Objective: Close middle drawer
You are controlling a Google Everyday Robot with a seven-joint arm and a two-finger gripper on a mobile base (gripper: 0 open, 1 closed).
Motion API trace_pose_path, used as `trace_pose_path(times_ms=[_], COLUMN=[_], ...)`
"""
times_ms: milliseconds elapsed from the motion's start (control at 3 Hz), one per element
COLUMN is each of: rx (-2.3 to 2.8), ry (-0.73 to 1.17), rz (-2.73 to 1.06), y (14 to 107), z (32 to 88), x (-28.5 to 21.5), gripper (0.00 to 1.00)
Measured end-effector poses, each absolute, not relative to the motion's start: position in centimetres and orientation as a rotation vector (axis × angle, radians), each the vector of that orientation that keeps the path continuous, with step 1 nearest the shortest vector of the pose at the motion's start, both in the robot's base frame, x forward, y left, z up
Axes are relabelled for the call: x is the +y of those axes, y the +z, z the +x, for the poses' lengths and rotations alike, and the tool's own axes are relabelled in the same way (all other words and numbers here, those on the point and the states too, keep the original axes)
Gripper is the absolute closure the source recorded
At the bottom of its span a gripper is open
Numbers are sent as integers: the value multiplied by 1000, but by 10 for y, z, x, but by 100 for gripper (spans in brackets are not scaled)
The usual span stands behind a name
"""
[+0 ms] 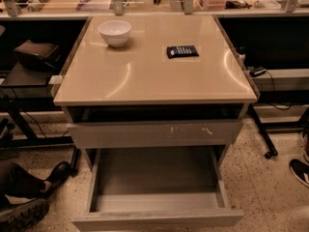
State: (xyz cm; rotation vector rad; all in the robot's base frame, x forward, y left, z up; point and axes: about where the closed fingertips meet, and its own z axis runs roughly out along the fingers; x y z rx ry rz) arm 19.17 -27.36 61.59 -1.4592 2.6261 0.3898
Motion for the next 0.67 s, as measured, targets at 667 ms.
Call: trace_pose_path(times_ms=[667], rx=[2647], ry=[449], rz=[-1463], y=[602], z=[180], x=[-270], gripper=[0])
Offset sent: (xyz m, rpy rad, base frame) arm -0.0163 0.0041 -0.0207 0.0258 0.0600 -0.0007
